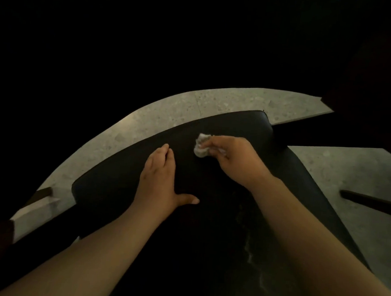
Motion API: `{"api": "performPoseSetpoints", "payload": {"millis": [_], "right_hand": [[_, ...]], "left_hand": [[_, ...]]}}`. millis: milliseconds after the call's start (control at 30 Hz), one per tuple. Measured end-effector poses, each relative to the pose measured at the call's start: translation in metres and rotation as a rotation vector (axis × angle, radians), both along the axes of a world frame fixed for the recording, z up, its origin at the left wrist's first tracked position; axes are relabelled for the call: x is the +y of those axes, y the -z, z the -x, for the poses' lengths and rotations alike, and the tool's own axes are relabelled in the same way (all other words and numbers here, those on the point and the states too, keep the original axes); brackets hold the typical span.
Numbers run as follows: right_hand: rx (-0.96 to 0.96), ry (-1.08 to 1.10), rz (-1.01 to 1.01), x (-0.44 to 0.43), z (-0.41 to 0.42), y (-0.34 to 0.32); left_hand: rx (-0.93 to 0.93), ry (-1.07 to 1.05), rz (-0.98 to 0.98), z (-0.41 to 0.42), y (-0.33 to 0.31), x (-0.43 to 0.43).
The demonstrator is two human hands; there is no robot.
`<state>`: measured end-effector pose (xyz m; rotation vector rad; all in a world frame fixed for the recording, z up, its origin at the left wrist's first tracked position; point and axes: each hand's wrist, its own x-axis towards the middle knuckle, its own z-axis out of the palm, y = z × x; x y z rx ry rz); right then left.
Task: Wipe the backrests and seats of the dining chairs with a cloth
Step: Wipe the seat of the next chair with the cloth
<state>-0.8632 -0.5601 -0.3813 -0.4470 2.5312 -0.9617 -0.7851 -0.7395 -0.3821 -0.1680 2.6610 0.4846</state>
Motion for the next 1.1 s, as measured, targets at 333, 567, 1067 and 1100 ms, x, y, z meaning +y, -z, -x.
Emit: {"api": "performPoseSetpoints", "payload": {"millis": [333, 567, 1067, 1100], "right_hand": [[0.01, 0.125, 0.056, -0.018, -0.011, 0.002], [-0.008, 0.066, 0.064, 0.029, -0.045, -0.019], [0.069, 0.267, 0.143, 0.048, -0.082, -0.022], [0.128, 0.323, 0.163, 0.049, -0.072, -0.025]], "left_hand": [[0.028, 0.023, 0.005, -0.001, -0.002, -0.005], [0.025, 0.037, 0.023, -0.001, -0.004, -0.004], [0.01, 0.046, 0.079, 0.001, -0.005, 0.0], [0.01, 0.046, 0.082, 0.001, -0.005, 0.001]]}}
